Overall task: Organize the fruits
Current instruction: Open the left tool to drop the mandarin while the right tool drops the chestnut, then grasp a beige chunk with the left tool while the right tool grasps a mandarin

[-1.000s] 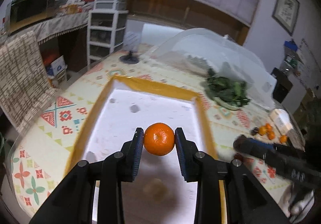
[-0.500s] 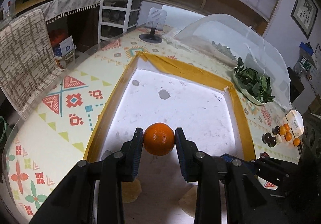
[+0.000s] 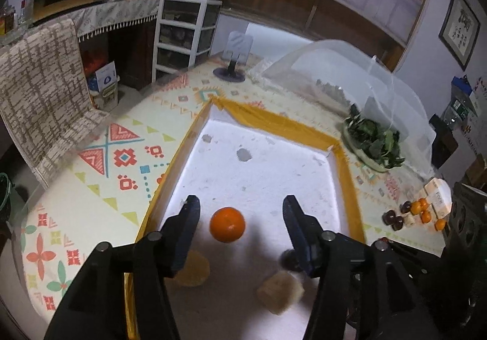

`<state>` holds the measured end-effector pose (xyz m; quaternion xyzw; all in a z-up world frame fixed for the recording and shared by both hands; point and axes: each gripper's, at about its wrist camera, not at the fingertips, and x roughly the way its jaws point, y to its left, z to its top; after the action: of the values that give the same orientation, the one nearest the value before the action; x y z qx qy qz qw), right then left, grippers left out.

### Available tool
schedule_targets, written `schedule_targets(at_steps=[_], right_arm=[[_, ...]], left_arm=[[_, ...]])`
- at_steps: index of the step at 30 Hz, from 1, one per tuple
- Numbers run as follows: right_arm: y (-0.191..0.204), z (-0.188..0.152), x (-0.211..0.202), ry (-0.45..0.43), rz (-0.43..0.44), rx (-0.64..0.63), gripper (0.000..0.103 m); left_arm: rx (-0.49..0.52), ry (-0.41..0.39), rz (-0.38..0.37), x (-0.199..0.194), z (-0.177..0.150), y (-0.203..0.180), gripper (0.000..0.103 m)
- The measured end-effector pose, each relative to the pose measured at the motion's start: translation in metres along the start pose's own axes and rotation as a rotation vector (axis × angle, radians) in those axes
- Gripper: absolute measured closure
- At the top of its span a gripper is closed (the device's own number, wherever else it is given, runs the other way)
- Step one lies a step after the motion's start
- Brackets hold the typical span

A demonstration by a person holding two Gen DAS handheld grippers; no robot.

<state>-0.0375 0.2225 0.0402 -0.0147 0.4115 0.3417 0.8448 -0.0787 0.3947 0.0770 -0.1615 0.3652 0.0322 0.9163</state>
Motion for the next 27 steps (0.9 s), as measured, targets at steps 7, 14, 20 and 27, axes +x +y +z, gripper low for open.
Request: schedule_targets(at_steps=[7,14,20,27], right_arm=[[-0.016,-0.007,-0.051,-0.089,-0.011,0.064,0.055],[-0.061,-0.023,-0.108,-0.166,-0.064,0.160,0.046],[-0.114,-0.046,-0.148,-0.197,-0.130,0.239,0.045],[-0.179,-0.082,-0.185,-0.214,-0.197,0.338,0.045]], left_arm=[[0.044,-0.059,-0.065,-0.039,-0.007,-0.037,0.035],[0.120,-0.070,-0.158,-0.064,-0.017,-0.094,0.034],[0.205,-0.077,-0.216,-0.079,-0.031,-0.152,0.028],[0.267,-0.033,-0.249,-0.064,-0.047,-0.205,0.027]])
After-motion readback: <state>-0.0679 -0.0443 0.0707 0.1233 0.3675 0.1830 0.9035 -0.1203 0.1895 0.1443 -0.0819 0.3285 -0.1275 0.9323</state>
